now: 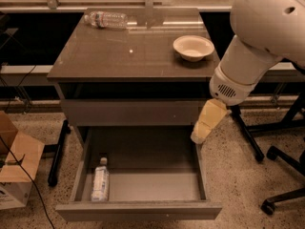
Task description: Pick blue plastic bottle from middle drawer and place on counter
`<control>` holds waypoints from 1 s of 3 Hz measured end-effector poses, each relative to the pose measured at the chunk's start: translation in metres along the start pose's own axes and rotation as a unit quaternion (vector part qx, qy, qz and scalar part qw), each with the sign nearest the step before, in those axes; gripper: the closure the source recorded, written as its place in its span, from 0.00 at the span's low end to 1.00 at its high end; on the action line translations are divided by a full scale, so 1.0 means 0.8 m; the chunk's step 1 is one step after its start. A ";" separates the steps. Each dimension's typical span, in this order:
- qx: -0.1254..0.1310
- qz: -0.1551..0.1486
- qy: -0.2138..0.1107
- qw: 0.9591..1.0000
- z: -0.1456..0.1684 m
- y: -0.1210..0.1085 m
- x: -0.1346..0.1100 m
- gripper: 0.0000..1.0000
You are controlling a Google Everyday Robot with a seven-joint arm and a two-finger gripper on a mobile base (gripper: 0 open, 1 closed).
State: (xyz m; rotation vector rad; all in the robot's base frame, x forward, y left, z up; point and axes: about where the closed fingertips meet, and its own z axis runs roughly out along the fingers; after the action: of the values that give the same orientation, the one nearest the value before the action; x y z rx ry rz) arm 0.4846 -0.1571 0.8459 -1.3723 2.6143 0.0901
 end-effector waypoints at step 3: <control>-0.086 0.127 0.020 0.988 0.185 0.010 -0.122 0.00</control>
Offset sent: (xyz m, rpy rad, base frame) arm 0.0843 0.1194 -0.1383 0.1243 0.2136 -0.2534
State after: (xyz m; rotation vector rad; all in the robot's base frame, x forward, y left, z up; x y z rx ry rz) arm 0.5524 -0.0527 0.7195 -1.0912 2.8602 0.3337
